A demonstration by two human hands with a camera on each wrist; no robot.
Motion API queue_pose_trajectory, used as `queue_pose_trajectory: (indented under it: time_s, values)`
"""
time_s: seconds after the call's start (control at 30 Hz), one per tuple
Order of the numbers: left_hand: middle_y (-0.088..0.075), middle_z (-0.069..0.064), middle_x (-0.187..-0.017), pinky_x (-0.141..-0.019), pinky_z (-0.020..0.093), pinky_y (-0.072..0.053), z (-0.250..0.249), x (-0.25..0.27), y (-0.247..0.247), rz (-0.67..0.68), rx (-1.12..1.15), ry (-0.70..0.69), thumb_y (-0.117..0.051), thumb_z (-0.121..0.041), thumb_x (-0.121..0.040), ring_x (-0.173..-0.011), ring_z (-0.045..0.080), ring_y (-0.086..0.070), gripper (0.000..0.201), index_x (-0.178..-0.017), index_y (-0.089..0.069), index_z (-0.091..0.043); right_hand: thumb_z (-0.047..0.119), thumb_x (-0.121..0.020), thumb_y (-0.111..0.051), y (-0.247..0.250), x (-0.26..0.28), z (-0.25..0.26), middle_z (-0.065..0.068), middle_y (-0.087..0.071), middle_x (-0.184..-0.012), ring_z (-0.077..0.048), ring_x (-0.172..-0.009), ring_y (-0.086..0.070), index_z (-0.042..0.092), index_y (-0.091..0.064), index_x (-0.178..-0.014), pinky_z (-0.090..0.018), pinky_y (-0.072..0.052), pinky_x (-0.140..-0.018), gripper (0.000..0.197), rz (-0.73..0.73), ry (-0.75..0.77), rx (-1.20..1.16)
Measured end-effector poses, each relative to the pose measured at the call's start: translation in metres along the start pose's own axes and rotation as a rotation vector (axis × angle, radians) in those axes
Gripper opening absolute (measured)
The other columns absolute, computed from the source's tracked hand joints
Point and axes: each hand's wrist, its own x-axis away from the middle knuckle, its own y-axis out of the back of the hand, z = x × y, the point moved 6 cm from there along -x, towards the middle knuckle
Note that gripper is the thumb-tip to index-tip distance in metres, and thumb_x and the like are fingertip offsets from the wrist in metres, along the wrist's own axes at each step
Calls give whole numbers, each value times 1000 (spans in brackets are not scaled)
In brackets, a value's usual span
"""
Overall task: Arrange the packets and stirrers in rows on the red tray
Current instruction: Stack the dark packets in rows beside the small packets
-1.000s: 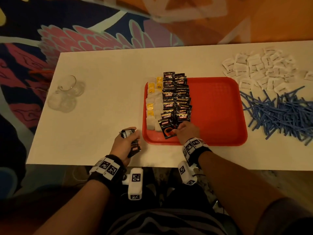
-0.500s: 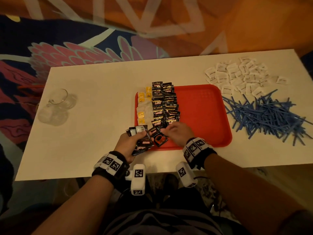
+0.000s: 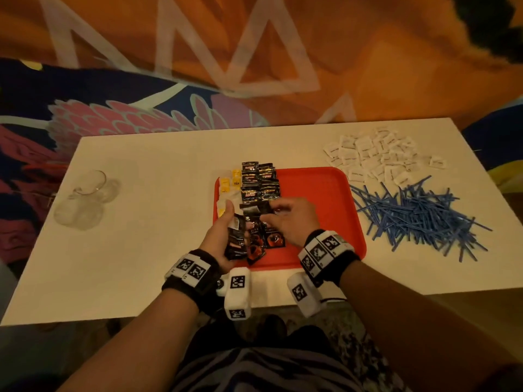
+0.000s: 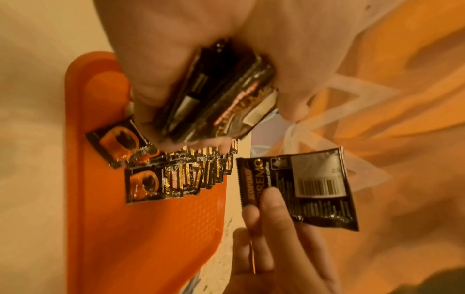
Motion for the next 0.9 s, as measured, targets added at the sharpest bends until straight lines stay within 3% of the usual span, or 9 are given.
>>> queue_pose_trajectory:
  time_s: [0.07, 0.13, 0.27, 0.4, 0.5, 0.57, 0.67, 0.77, 0.9]
  values:
    - [-60, 8, -75, -50, 27, -51, 0, 2, -8, 31, 12, 32, -67, -57, -78, -52, 20, -59, 53, -100, -65, -9, 2, -77, -77, -2, 5, 13, 14, -65, -80, 1, -71, -61, 25, -74, -81, -14, -51, -67, 23, 23, 190, 119]
    - [-68, 14, -85, -56, 33, -55, -6, 6, -13, -2, 11, -40, -71, -33, -84, -63, 26, -67, 41, -112, -65, -5, -7, -78, -68, -6, 9, 15, 16, -66, -85, 2, -81, -63, 21, -77, -83, -12, -50, -76, 29, 85, 294, 147]
    - [-75, 19, -97, -59, 41, -58, -23, 11, -12, -117, 19, -271, -67, -7, -90, -77, 32, -74, 24, -114, -68, -5, -5, -84, -65, -5, 5, -1, 4, -69, -103, -18, -94, -69, 23, -67, -98, -31, -58, -78, 31, 139, 30, -148]
    - [-75, 18, -100, -64, 40, -59, -25, 12, -15, -122, -46, -333, -69, -5, -89, -83, 32, -74, 23, -112, -69, -5, 24, -83, -77, -16, 3, -7, -1, -71, -101, -9, -78, -67, 13, -65, -107, -26, -55, -68, 29, 247, -117, -29]
    - [-73, 21, -107, -75, 44, -58, -26, 13, -14, -90, -58, -323, -74, -14, -86, -94, 36, -72, 33, -116, -68, -5, 20, -82, -77, -17, 2, -2, 2, -72, -83, -10, -77, -68, 24, -67, -80, -31, -56, -77, 12, 283, -73, 73]
    - [-72, 21, -110, -75, 44, -58, -28, 12, -11, -89, -99, -312, -75, -17, -85, -94, 36, -72, 36, -118, -67, -5, 21, -82, -78, -16, 0, 1, 5, -71, -73, -3, -64, -65, 27, -65, -69, -27, -53, -65, 19, 298, -16, 212]
    - [-75, 16, -94, -64, 37, -58, -29, 13, -10, -99, -150, -298, -71, -10, -88, -78, 29, -73, 24, -112, -69, -5, 17, -82, -77, -19, -2, 0, 4, -70, -70, -1, -47, -59, 19, -70, -81, -22, -48, -53, 8, 322, -25, 243]
    - [-73, 14, -84, -59, 35, -57, -25, 8, -5, -117, -174, -275, -68, -8, -90, -69, 27, -72, 17, -106, -68, -7, 10, -82, -76, -25, -3, -7, -3, -72, -70, -4, -51, -64, 6, -72, -92, -21, -49, -53, 11, 356, -61, 188]
    - [-75, 16, -97, -81, 46, -58, -18, -1, 8, -221, -210, -305, -73, -19, -89, -85, 31, -73, 17, -103, -70, -9, 11, -81, -77, -28, -9, -26, -7, -75, -77, -13, -66, -71, 9, -72, -92, -29, -58, -65, 12, 341, -110, 197]
